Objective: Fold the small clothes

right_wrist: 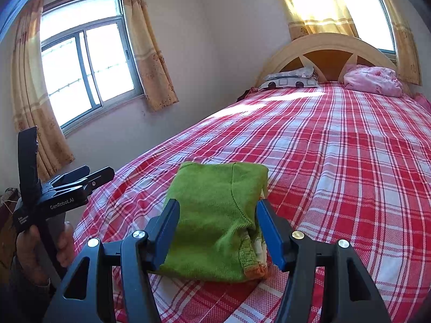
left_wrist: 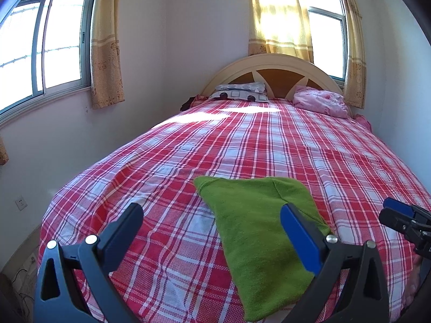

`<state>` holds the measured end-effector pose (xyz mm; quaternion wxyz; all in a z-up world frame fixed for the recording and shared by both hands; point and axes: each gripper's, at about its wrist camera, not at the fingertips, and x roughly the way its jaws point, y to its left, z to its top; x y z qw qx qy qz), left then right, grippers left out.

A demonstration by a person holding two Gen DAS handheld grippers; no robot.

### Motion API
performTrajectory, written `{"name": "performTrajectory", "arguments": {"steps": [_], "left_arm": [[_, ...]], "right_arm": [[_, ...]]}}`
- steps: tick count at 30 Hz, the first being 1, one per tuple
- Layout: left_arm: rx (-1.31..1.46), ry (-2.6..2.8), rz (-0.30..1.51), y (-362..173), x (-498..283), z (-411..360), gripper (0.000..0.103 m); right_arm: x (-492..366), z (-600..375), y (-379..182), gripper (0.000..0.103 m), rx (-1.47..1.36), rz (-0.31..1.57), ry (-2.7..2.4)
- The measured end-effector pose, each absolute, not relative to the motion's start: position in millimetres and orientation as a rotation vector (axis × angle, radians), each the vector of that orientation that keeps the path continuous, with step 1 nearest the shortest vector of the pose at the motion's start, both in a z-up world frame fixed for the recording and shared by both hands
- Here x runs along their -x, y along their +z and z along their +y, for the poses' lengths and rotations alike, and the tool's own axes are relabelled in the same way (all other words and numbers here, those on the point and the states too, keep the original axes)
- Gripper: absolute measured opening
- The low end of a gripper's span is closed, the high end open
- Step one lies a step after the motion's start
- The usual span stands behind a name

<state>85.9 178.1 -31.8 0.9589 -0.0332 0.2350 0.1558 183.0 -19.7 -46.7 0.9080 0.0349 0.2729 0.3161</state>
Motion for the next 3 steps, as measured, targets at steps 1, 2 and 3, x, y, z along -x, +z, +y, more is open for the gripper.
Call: {"name": "performTrajectory", "arguments": {"steps": [1, 2, 3], "left_arm": [[0.069, 0.323, 0.473, -32.5, -85.6, 179.6, 0.103], [0.070, 0.326, 0.472, -33.2, -85.8, 181.1, 0.103], [0.072, 0.323, 0.469, -33.7, -86.2, 182.8, 0.103]], "right_arm": [[-183.0, -19.6, -46.7, 0.061, -0.072, 0.563, 0.652], [-183.0, -19.6, -46.8, 0.061, -0.072, 0.564, 0.652], [-183.0, -19.7, -47.1, 0.061, -0.072, 0.564, 0.652]]}}
